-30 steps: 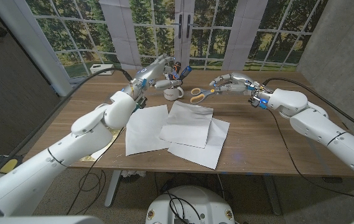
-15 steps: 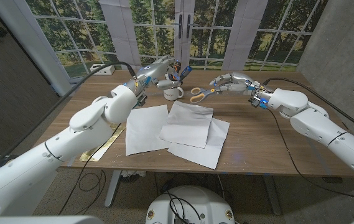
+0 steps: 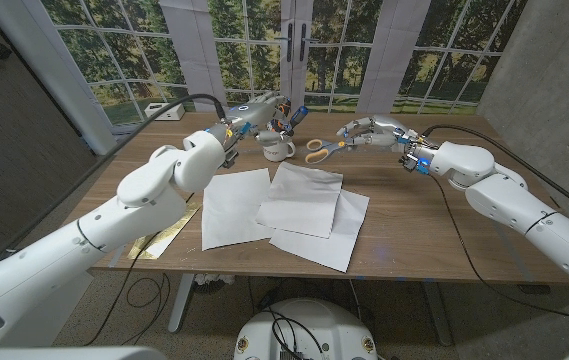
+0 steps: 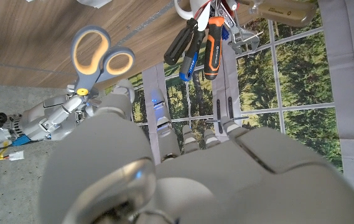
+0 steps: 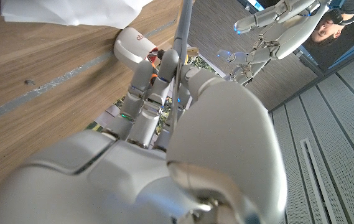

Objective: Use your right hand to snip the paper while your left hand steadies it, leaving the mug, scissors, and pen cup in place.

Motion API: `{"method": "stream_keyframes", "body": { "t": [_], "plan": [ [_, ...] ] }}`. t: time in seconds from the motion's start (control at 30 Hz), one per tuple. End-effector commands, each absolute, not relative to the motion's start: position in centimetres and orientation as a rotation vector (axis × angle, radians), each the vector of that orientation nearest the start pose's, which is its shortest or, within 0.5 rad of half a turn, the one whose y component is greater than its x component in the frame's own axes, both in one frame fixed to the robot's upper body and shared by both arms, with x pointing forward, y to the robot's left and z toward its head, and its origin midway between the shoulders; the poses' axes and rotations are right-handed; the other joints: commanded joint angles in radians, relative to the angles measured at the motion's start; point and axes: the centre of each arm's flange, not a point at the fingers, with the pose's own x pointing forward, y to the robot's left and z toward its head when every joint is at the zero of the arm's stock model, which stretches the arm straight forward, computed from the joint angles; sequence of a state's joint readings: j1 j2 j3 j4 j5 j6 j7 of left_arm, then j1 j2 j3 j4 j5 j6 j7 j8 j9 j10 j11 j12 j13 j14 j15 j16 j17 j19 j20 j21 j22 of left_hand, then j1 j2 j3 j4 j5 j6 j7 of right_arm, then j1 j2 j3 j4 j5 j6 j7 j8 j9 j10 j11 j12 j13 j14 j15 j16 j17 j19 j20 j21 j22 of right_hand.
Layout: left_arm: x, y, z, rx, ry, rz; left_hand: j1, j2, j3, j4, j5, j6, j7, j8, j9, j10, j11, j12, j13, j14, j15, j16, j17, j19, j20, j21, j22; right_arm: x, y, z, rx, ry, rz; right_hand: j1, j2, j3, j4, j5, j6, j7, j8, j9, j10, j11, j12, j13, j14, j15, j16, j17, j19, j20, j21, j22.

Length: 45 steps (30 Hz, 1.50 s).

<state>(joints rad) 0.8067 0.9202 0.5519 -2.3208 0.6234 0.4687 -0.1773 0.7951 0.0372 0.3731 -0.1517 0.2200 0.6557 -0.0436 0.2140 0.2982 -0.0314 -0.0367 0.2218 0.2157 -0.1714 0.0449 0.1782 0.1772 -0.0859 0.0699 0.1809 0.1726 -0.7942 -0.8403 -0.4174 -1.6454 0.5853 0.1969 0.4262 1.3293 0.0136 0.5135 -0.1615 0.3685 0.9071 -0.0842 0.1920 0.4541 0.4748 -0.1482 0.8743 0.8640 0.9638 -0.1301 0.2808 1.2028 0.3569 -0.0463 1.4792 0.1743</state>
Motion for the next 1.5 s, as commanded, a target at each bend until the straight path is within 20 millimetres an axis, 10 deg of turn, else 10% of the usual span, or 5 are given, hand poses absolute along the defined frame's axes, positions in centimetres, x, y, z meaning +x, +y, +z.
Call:
{"method": "stream_keyframes", "body": {
  "t": [0.03,1.5],
  "plan": [
    [47.0,14.9,9.8,1.535,-0.782,0.042,0.01,0.008,0.006,-0.003,-0.002,-0.002,-0.008,-0.005,-0.001,0.004,0.0,0.003,0.001,-0.104,0.002,0.008,0.001,-0.001,0.004,0.005,-0.001,57.1,-25.4,5.6,-0.479,-0.658,0.701,0.005,0.006,0.007,0.0,-0.001,0.002,0.0,0.0,0.003,-0.002,0.001,0.002,0.003,-0.01,-0.105,0.0,0.003,-0.004,-0.102,0.004,0.003],
    [48.3,11.5,8.7,1.622,-0.817,-0.004,0.011,0.009,-0.006,-0.001,-0.031,0.005,-0.004,-0.008,-0.021,0.007,-0.002,0.009,0.001,-0.104,-0.003,0.007,0.001,0.002,-0.008,0.007,-0.001,56.9,-25.2,5.4,-0.458,-0.665,0.712,0.007,0.012,0.007,0.0,-0.014,0.002,0.0,0.0,0.0,-0.002,0.0,0.0,0.001,-0.011,-0.105,0.003,0.002,-0.009,-0.1,0.005,0.003]
  ]
}}
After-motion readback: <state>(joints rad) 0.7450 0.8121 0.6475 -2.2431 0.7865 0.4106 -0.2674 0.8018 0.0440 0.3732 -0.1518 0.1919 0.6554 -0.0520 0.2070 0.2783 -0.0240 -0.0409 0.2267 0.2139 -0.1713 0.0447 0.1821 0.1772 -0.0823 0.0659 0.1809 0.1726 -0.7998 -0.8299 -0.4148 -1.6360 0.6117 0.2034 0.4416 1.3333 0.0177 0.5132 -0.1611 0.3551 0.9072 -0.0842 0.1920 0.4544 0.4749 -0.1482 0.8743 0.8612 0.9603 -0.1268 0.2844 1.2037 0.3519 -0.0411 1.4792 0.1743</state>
